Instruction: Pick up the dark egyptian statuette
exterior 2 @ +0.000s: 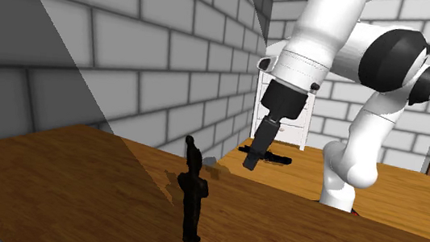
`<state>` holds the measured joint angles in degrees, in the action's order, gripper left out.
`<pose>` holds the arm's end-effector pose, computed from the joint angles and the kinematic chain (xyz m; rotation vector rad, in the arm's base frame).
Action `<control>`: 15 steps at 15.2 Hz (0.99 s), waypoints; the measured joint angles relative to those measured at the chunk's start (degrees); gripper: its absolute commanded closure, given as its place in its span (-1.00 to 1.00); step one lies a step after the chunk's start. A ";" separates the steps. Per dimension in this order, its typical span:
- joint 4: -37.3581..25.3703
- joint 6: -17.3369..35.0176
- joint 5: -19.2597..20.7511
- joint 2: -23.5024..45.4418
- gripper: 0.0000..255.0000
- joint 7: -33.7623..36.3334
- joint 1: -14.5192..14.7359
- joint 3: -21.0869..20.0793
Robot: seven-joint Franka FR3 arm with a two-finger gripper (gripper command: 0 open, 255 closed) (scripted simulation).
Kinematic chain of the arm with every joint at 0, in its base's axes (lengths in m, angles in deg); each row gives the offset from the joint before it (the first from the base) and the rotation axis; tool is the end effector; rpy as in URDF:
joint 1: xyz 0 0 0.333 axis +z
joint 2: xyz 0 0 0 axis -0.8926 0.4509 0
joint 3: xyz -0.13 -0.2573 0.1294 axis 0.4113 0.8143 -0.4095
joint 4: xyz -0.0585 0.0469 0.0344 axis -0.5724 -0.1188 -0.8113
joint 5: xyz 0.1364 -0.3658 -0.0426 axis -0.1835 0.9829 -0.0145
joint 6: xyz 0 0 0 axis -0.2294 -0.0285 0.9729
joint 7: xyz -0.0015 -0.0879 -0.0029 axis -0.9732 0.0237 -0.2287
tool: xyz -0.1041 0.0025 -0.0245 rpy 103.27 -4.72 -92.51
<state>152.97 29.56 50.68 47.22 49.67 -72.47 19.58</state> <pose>0.3931 0.3195 0.6070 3.0090 -0.5974 0.4885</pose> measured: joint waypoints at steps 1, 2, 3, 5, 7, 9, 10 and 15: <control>-2.33 -0.08 2.57 2.43 -1.00 2.74 -1.08 -2.37; -5.03 -0.78 5.45 5.00 -1.00 5.64 -2.04 -4.82; -8.24 -1.54 9.16 8.60 -1.00 8.90 -3.09 -7.71; -14.32 -4.46 17.93 16.01 -1.00 16.24 -3.26 -13.04; -21.56 -9.08 28.58 25.42 -1.00 23.48 0.15 -16.41; -28.93 -13.95 38.32 33.68 -1.00 28.63 6.95 -15.80; -32.65 -16.20 42.21 36.97 -1.00 30.19 10.65 -14.76; -37.43 -18.40 48.86 42.63 -1.00 33.62 17.20 -12.12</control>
<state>115.54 11.17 99.54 89.85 83.29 -55.27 7.47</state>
